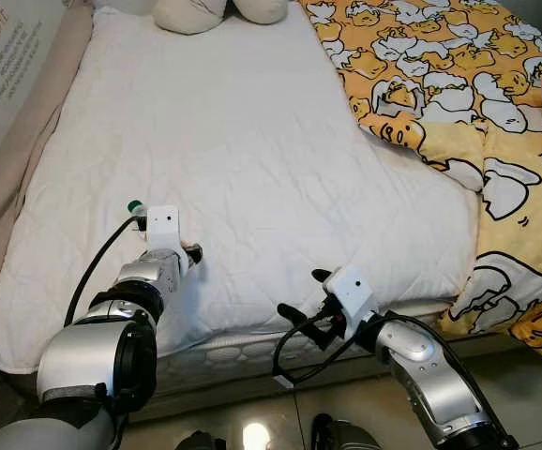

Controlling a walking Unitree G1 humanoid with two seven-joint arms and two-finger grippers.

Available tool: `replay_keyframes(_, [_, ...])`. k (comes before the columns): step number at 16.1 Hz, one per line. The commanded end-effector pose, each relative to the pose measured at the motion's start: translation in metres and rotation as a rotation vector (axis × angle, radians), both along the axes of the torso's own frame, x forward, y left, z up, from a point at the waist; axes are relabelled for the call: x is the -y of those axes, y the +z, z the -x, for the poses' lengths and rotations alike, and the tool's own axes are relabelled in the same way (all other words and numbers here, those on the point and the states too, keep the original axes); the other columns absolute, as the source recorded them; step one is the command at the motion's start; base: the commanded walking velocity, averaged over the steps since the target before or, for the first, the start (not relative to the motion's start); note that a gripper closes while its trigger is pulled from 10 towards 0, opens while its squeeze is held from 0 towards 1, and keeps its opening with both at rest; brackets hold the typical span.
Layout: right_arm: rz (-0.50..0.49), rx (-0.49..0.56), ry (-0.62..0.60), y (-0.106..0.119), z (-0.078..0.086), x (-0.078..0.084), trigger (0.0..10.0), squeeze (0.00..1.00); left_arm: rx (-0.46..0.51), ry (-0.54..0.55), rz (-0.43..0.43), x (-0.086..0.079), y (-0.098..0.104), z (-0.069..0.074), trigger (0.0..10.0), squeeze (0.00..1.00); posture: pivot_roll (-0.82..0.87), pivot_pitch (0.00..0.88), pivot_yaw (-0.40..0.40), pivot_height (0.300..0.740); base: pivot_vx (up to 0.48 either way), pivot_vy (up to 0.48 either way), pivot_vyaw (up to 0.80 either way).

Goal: Clean up the room

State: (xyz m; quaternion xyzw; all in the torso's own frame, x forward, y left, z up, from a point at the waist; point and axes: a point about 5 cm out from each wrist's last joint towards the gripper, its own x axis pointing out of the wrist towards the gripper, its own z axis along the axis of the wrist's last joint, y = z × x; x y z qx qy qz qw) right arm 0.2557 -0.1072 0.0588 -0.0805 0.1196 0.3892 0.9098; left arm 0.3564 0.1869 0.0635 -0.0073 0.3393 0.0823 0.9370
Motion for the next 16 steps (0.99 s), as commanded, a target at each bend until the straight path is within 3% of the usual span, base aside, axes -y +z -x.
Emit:
replay_keyframes(1, [-0.015, 0.001, -0.014, 0.003, 0.000, 0.000, 10.0, 0.00, -0.019, -0.019, -0.027, -0.002, -0.005, 0.004, 0.0, 0.00, -0.16, 0.088, 0.056, 0.740, 0.000, 0.000, 0.00])
replay_keyframes(7, [-0.022, -0.006, -0.023, 0.003, 0.000, -0.002, 10.0, 0.00, -0.006, -0.012, -0.008, -0.004, -0.005, 0.004, 0.0, 0.00, -0.16, 0.094, 0.053, 0.740, 0.000, 0.000, 0.00])
replay_keyframes(11, [-0.090, -0.013, -0.059, 0.013, -0.006, -0.001, 10.0, 0.00, 0.079, -0.029, -0.010, -0.006, 0.012, -0.007, 0.0, 0.00, -0.15, 0.099, 0.042, 0.740, 0.000, 0.000, 0.00])
replay_keyframes(16, [-0.117, -0.012, -0.079, 0.018, -0.012, 0.001, 10.0, 0.00, 0.268, -0.063, -0.002, -0.016, 0.046, -0.025, 0.0, 0.00, -0.13, 0.089, 0.028, 0.740, 0.000, 0.000, 0.00])
